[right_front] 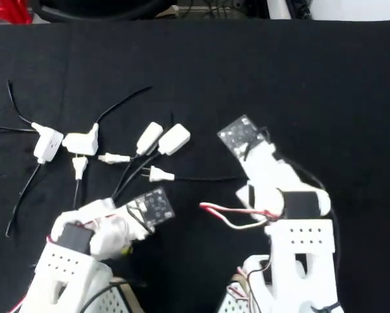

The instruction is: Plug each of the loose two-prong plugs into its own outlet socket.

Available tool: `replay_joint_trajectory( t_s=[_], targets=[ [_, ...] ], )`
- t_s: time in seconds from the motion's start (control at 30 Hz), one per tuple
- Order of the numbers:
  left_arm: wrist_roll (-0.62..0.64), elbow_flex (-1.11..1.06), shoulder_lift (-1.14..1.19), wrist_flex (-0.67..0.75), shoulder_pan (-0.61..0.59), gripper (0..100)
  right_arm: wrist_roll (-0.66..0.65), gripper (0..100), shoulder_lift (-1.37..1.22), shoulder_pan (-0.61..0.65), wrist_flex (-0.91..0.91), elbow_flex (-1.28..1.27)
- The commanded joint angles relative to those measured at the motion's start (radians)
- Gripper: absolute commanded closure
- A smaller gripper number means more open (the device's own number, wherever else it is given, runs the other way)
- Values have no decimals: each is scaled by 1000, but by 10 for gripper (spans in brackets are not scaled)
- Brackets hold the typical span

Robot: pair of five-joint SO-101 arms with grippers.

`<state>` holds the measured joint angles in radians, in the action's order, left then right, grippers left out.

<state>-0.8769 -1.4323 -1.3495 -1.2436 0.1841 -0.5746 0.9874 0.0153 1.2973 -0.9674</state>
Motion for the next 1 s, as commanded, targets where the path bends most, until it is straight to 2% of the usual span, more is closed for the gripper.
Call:
replay_joint_trajectory(
  t_s=[0.0,0.13,0.23,0.4,0.47,0.63,0.73,0.97],
  targets=[
    [46,18,-97,-5,-8,688,23,985,-27,15,2,77],
    [49,71,-201,-61,-10,756,29,985,-148,15,-8,125],
    [49,88,-272,-69,-16,765,43,985,-246,14,-48,153],
    [48,30,-308,117,-137,765,44,985,-317,14,-86,153],
    [46,-41,-308,167,-139,765,44,985,-312,14,-84,151],
    [49,-182,-315,164,-7,765,46,985,-315,14,-84,151],
    [49,-160,-310,124,-1,765,54,985,-315,12,-84,151],
    [51,-139,-311,-26,117,765,57,985,-315,2,-84,151]
  ],
)
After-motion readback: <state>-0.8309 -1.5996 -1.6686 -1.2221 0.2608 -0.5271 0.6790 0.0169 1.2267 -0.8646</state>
